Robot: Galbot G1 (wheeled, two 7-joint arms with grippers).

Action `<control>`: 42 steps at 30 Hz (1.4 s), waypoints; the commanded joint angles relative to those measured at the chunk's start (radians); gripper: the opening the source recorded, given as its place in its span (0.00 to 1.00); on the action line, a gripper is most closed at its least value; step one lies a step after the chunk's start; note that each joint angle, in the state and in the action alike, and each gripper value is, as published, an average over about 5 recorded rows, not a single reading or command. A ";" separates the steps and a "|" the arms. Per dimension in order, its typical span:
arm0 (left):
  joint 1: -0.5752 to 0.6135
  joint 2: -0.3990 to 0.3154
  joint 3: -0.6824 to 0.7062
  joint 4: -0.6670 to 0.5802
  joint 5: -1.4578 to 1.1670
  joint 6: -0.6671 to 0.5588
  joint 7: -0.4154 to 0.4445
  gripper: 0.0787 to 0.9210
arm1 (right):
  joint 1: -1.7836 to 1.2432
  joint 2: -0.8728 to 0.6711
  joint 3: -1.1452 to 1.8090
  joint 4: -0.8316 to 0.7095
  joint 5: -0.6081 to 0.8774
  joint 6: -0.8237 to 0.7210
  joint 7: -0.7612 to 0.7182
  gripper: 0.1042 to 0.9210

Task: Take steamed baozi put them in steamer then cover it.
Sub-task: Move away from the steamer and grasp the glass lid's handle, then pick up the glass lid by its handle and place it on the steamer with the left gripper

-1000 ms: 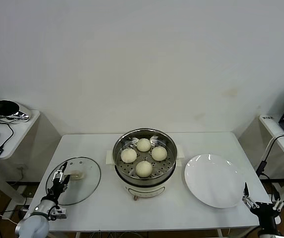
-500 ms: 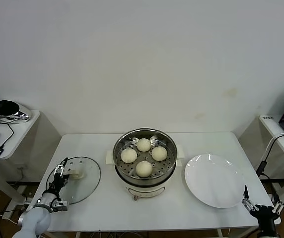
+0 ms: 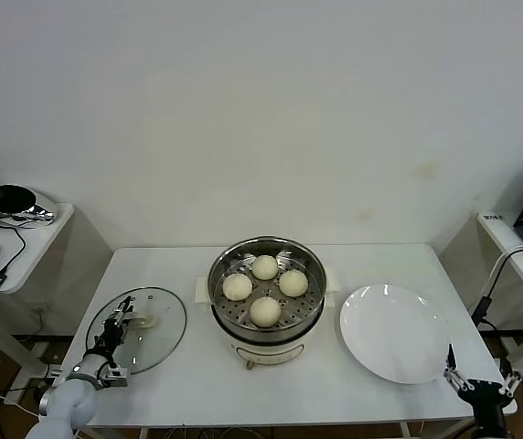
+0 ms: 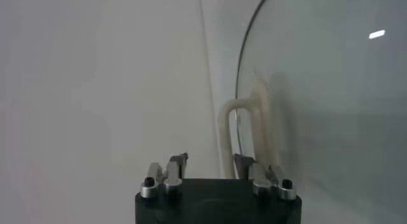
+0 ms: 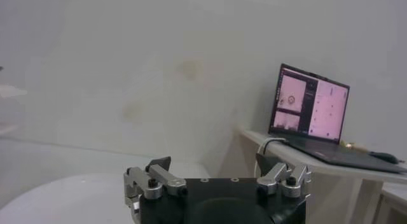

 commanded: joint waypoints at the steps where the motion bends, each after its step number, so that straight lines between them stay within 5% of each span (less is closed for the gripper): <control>1: -0.006 -0.005 -0.003 0.029 -0.010 -0.012 -0.029 0.33 | -0.001 0.001 0.001 -0.003 0.000 0.002 0.000 0.88; 8: 0.024 -0.007 -0.026 -0.007 -0.039 -0.040 -0.086 0.11 | -0.001 0.001 -0.008 -0.005 -0.003 0.007 0.001 0.88; 14: 0.105 0.038 -0.063 -0.186 -0.111 -0.012 -0.074 0.08 | -0.002 0.000 -0.022 -0.005 -0.007 0.011 0.000 0.88; 28: 0.354 0.255 -0.175 -0.752 -0.464 0.266 0.194 0.08 | 0.003 -0.004 -0.062 -0.005 -0.026 0.007 -0.006 0.88; 34: 0.293 0.321 -0.079 -0.905 -0.534 0.384 0.222 0.08 | 0.001 0.001 -0.072 -0.001 -0.042 0.010 -0.007 0.88; 42: 0.035 0.317 0.298 -0.952 -0.488 0.538 0.285 0.08 | -0.015 0.014 -0.087 0.031 -0.078 0.000 -0.004 0.88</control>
